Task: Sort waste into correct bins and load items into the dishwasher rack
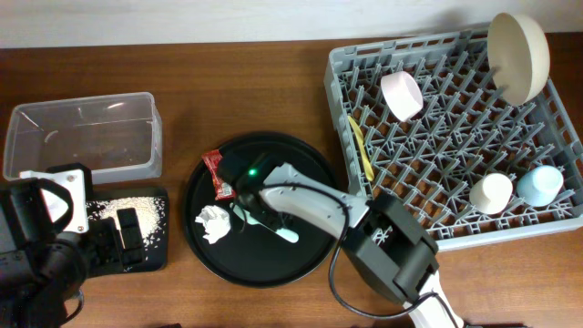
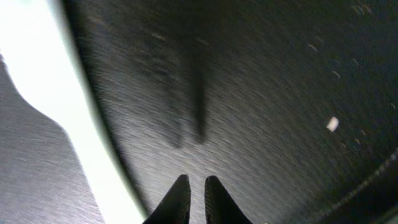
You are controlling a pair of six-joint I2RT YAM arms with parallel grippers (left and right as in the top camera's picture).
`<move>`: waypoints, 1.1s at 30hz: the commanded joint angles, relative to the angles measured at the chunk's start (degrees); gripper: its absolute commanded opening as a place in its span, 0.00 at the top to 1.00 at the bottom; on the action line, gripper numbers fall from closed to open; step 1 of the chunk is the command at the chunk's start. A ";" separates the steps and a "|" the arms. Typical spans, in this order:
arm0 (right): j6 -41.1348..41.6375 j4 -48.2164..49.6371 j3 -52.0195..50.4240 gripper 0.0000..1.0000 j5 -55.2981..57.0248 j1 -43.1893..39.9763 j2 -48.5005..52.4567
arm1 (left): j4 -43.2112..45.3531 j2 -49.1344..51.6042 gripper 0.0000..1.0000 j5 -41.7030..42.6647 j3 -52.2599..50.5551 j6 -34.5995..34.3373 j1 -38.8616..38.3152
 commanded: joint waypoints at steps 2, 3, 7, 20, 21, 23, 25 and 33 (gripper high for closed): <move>-1.81 -0.87 1.25 0.69 -10.75 -0.85 -2.95 | 0.09 -0.17 0.01 -0.02 0.31 0.04 0.39; -3.13 -0.59 1.20 0.67 -13.92 -0.76 -2.75 | 0.11 -0.17 0.01 -0.02 0.31 0.04 0.39; -4.57 2.89 0.68 0.56 -16.28 -0.35 -1.81 | 0.09 -0.20 0.01 -0.02 0.31 0.04 0.39; -9.55 3.43 -0.31 0.48 -18.62 1.51 2.05 | -0.15 -0.17 0.01 -0.02 0.31 0.04 0.39; -10.19 3.43 -0.31 0.48 -18.36 1.79 2.19 | -0.15 -0.17 0.01 -0.02 0.31 0.04 0.39; -10.14 3.43 -0.31 0.52 -16.79 2.08 2.36 | -0.15 -0.17 0.01 -0.02 0.31 0.04 0.39; -10.14 3.45 -0.31 0.54 -15.78 2.12 2.80 | -0.13 -0.17 0.01 -0.02 0.31 0.04 0.39; -10.10 6.64 -0.37 0.63 -7.39 2.05 3.58 | -0.13 -0.17 0.01 -0.02 0.31 0.04 0.39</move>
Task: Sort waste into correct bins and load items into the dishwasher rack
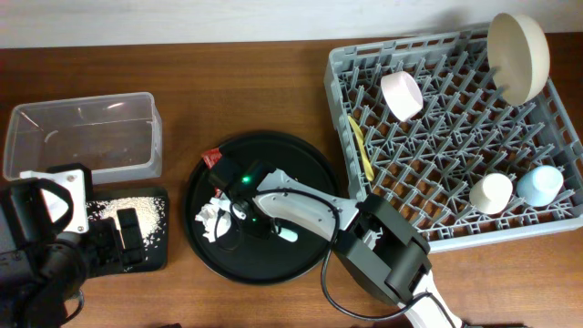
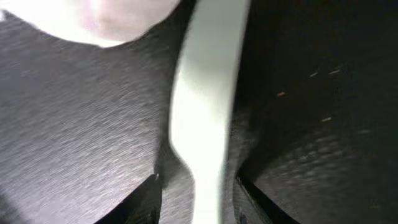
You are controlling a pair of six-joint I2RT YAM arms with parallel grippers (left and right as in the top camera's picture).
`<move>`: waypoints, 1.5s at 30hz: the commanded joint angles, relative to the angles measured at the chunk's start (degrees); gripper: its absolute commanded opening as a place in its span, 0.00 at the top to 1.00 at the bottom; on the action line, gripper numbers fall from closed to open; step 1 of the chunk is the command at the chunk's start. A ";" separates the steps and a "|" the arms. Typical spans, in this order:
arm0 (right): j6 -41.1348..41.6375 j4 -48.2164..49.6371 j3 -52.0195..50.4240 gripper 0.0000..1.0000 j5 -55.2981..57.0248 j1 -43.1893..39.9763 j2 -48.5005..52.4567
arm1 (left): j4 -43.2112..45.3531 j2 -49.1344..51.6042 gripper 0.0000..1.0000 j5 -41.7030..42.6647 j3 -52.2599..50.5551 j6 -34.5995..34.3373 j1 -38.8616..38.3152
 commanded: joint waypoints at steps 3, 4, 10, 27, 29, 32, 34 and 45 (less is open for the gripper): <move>-0.33 0.72 -0.33 0.71 4.94 0.20 1.95 | -0.09 -0.20 0.01 -0.02 0.31 0.04 0.39; -0.31 0.63 -0.28 0.70 5.16 0.17 1.84 | -0.11 -0.17 0.01 -0.02 0.31 0.04 0.39; 2.49 -2.84 2.23 0.77 10.49 0.09 0.83 | -0.11 -0.17 0.01 -0.02 0.31 0.04 0.39; -3.43 -17.64 13.92 0.61 -5.14 -6.03 0.96 | -0.09 -0.17 0.01 -0.02 0.31 0.04 0.39; -4.46 -13.94 9.51 0.61 -5.53 -5.35 1.03 | -0.09 -0.20 0.01 -0.02 0.31 0.04 0.39; -8.13 -8.66 2.95 0.59 -6.95 -3.63 1.03 | -0.09 -0.17 0.01 -0.02 0.31 0.04 0.39; -10.08 -6.38 0.72 0.54 -6.45 -1.88 1.03 | -0.11 -0.17 0.01 -0.02 0.31 0.04 0.39; -9.29 -2.10 -0.79 0.65 -3.28 -0.57 1.05 | -0.09 -0.17 0.01 -0.02 0.31 0.04 0.39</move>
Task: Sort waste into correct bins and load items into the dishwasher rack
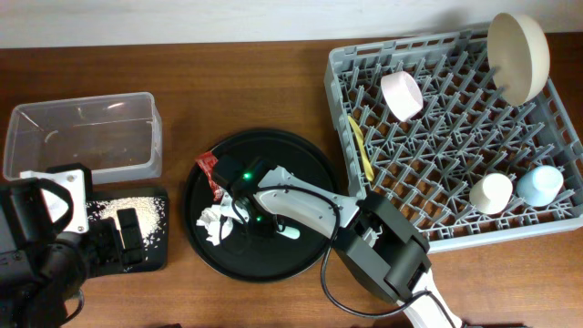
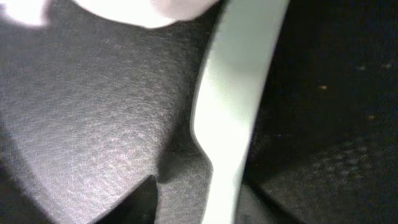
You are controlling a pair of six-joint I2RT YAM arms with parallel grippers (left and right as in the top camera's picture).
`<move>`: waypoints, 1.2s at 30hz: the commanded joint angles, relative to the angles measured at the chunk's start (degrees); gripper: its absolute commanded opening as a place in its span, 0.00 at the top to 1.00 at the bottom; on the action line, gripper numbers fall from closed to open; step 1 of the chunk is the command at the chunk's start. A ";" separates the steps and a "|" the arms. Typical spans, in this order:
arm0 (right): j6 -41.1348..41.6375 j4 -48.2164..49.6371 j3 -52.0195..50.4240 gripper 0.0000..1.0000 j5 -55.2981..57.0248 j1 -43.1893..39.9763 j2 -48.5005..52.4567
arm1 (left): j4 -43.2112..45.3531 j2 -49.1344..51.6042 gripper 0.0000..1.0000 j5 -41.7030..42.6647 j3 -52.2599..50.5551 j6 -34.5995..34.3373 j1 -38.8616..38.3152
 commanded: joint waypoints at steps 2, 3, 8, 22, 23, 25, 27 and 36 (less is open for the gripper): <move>-0.15 1.14 -1.55 0.77 0.37 0.15 0.42 | -0.07 -0.17 0.01 -0.02 0.31 0.04 0.39; -0.13 1.11 -1.51 0.79 0.48 0.15 0.42 | -0.09 -0.20 0.01 -0.02 0.31 0.04 0.39; 4.00 0.55 -0.37 0.83 5.81 0.15 0.20 | -0.09 -0.20 0.01 -0.02 0.31 0.04 0.39; 7.41 -7.45 9.94 0.84 15.76 -0.13 -0.31 | -0.09 -0.17 0.01 -0.02 0.31 0.04 0.39; 8.22 -7.96 10.93 0.84 17.46 -0.39 -0.35 | -0.09 -0.17 0.01 -0.02 0.31 0.04 0.39; 11.56 -8.96 13.40 0.85 21.07 -1.62 -0.37 | -0.09 -0.17 0.01 -0.02 0.31 0.04 0.39; 13.05 -10.56 16.15 0.85 21.18 -3.23 -0.37 | -0.09 -0.20 0.01 -0.02 0.31 0.04 0.39; 22.62 -19.82 34.77 0.85 20.90 -16.20 -0.37 | -0.09 -0.20 0.01 -0.02 0.31 0.04 0.39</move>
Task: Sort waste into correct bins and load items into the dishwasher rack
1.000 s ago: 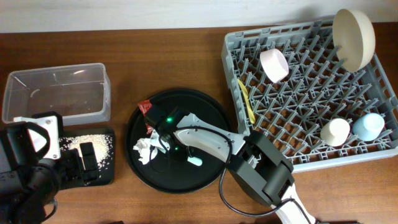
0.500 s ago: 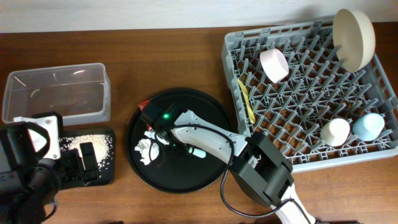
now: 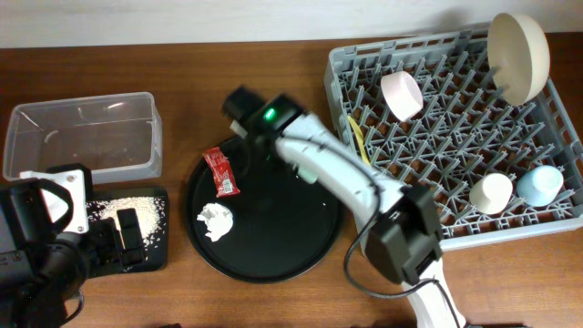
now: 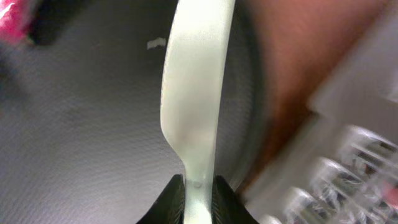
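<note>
My right gripper [image 4: 198, 180] is shut on a pale green plastic utensil [image 4: 196, 81], whose handle sticks out ahead of the jaws. In the overhead view the right gripper [image 3: 308, 170] holds it above the upper right part of the round black tray [image 3: 264, 260], close to the grey dishwasher rack [image 3: 455, 137]. A red wrapper [image 3: 223, 173] and a crumpled white paper [image 3: 216, 221] lie on the tray's left side. My left gripper [image 3: 117, 235] rests at the lower left over a black bin [image 3: 153, 211] of white grains, its fingers apart.
A clear plastic bin [image 3: 82, 137] stands at the far left. The rack holds a pink cup [image 3: 402, 94], a beige bowl [image 3: 517, 46], a yellow utensil [image 3: 363, 146], a white cup [image 3: 492, 193] and a blue cup [image 3: 547, 185].
My right gripper has shut on the pale green utensil and now holds it off the tray's middle, up near the tray's right rim beside the rack. The left arm has not moved.
My right gripper was low on the tray, jaws nearly together beside the green utensil. Then its jaws stood apart on either side of the utensil's handle, and stayed so a moment later. Now it grips the utensil, raised and closer to the rack.
</note>
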You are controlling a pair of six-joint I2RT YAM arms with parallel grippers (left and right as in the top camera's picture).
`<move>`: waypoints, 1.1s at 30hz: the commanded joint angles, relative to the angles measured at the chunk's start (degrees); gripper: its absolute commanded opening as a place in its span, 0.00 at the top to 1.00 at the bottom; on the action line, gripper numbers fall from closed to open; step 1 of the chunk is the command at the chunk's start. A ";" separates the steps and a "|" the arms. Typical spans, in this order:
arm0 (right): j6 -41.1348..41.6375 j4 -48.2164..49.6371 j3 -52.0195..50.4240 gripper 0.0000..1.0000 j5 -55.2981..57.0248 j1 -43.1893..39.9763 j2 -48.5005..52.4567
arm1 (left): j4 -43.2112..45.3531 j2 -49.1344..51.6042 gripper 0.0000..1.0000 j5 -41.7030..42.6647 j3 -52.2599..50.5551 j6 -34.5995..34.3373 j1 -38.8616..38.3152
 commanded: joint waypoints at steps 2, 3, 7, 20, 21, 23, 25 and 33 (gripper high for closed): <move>8.11 -2.95 11.52 0.85 1.27 -9.40 -0.59 | 0.00 -0.17 0.01 -0.02 0.31 0.04 0.39; 9.64 -3.37 12.92 0.84 1.20 -11.47 -0.59 | 0.00 -0.17 0.01 -0.02 0.31 0.04 0.39; 11.02 -3.41 13.42 0.84 -6.58 -19.37 -0.52 | 0.00 -0.17 0.01 -0.02 0.31 0.04 0.39; 7.54 0.83 -1.09 0.67 -13.75 -24.46 0.11 | -0.02 -0.20 0.00 -0.02 0.31 0.04 0.39; 7.54 0.87 -1.51 0.55 -13.57 -24.70 0.13 | -0.02 -0.20 0.01 -0.02 0.31 0.04 0.39; 7.54 0.85 -1.44 0.48 -13.38 -25.09 0.07 | 0.00 -0.17 0.01 -0.02 0.31 0.04 0.39; 7.54 0.37 -1.03 0.46 -13.64 -25.27 -0.66 | 0.00 -0.17 0.01 -0.02 0.31 0.04 0.39; 4.50 -0.76 1.51 0.43 -29.86 -24.68 -8.50 | -0.02 -0.17 0.01 -0.02 0.31 0.04 0.39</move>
